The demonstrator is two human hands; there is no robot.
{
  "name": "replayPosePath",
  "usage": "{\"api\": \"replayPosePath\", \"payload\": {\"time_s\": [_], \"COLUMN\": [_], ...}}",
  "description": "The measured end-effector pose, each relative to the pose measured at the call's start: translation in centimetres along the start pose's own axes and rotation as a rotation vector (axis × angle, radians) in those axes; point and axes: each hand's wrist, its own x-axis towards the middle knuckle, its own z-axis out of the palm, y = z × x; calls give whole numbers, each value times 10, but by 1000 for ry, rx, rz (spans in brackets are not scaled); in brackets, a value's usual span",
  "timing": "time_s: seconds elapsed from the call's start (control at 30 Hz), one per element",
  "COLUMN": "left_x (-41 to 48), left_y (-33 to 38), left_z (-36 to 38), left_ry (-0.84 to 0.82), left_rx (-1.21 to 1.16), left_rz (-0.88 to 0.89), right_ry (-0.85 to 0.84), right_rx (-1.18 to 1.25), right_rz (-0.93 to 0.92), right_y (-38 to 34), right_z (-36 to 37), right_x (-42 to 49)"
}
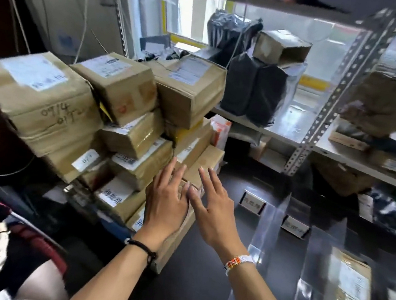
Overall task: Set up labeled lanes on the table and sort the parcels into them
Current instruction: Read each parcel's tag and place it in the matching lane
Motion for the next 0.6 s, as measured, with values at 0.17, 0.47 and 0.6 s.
{"api": "replayPosePath", "payload": {"time_s": [0.17, 0.47, 0.6], "left_x": [17, 103, 113], "left_y": [-12, -2, 9], "left_z": [-20, -57, -66], "left_ry": [56, 246, 250], "left_rx": [-3, 33, 45], "left_rz": [52, 222, 234], "right_ry": [24, 81, 47], "right_rx": [135, 958, 1028], "right_rz": [42, 464, 683], "right_y": [-27, -95, -110], "right_z": [1, -43, -43], "right_x": [31, 159, 198]}}
